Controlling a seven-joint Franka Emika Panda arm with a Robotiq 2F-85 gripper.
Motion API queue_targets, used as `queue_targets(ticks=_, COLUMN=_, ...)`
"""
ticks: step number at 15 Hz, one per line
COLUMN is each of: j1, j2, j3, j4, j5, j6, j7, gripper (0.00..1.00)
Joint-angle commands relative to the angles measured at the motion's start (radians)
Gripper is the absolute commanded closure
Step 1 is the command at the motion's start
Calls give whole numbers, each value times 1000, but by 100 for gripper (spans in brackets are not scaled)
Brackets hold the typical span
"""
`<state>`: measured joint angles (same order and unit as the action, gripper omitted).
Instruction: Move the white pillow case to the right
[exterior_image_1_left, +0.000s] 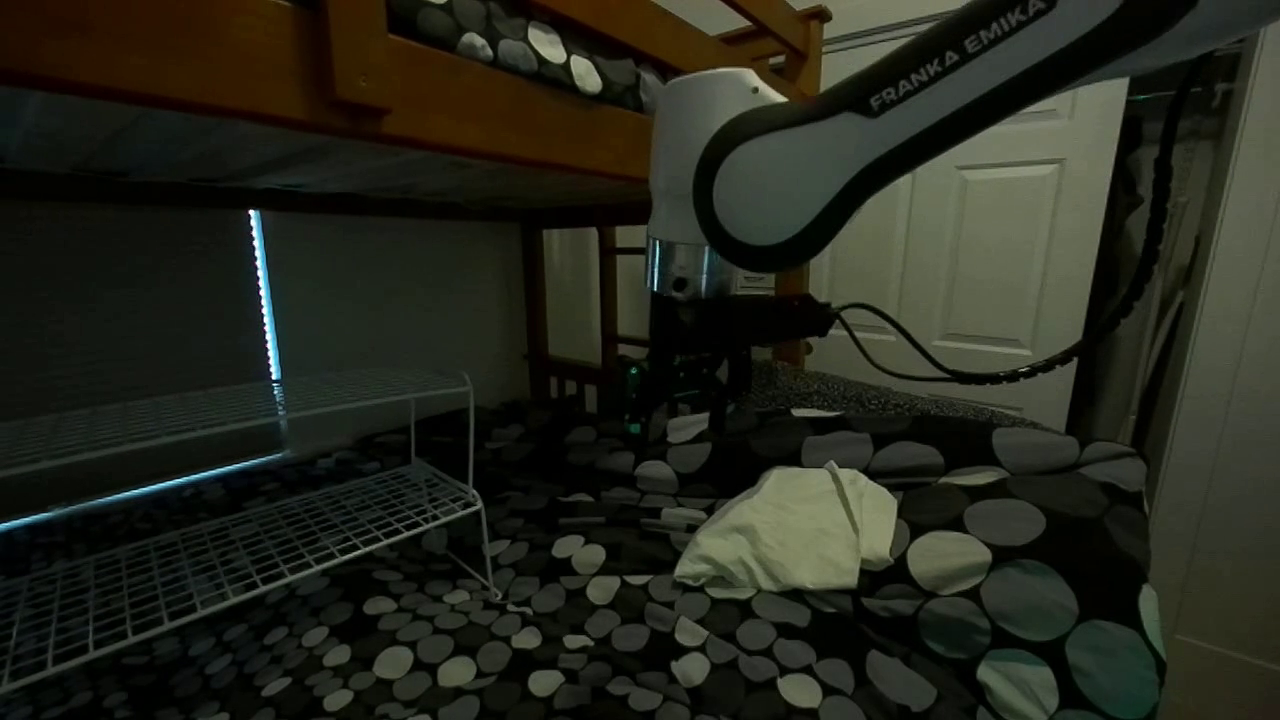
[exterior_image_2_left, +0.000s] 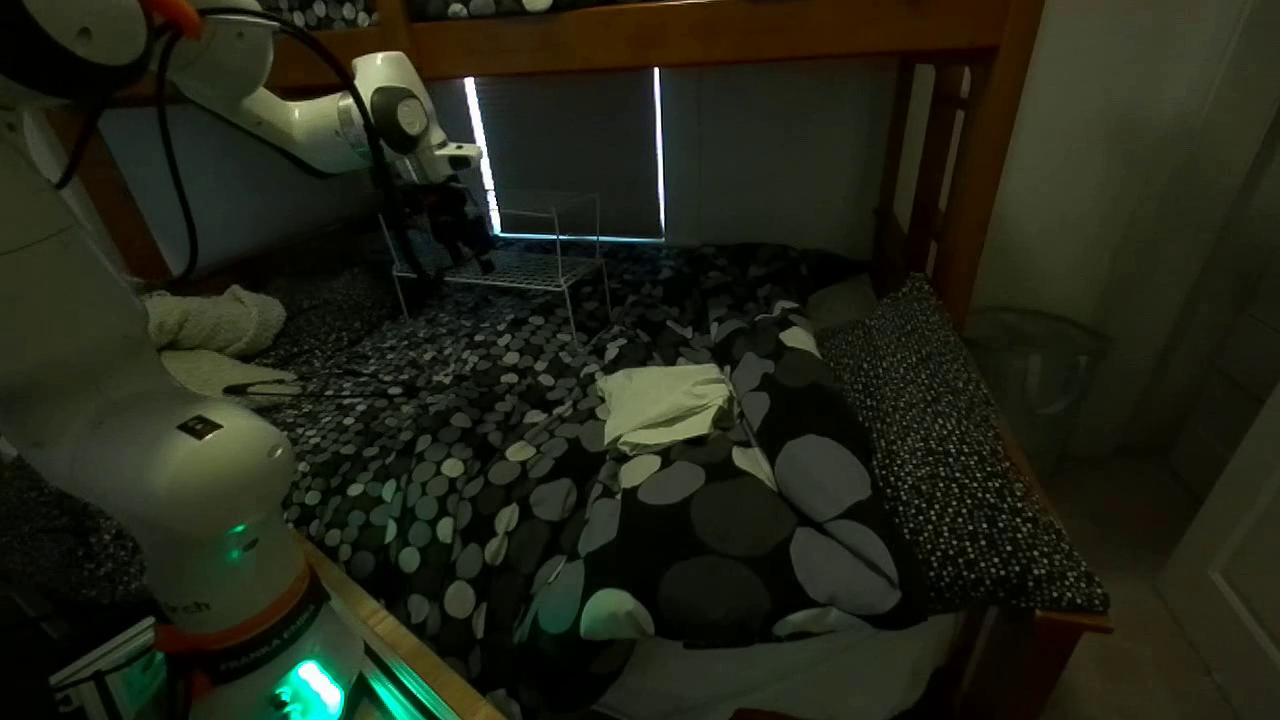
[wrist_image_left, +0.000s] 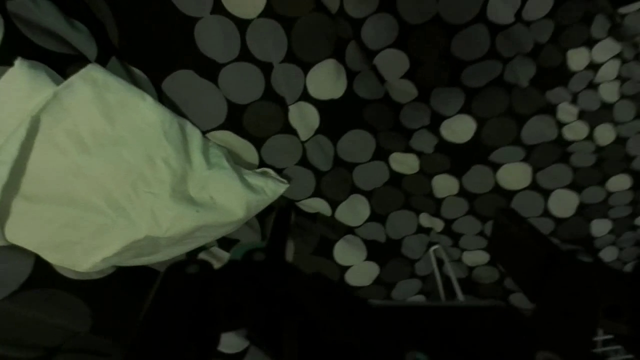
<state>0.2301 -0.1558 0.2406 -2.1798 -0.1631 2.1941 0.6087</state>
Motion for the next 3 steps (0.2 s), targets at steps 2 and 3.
queue_targets(ticks=2, j1=-12, j2=-20, j3=22, j4=4, j5=39, j6=-10, j7=-83, gripper=0)
queue_targets(ticks=3, j1=-13, j2=-21, j3=23, j4=6, j5=38, j6=-10, j7=-81, gripper=0)
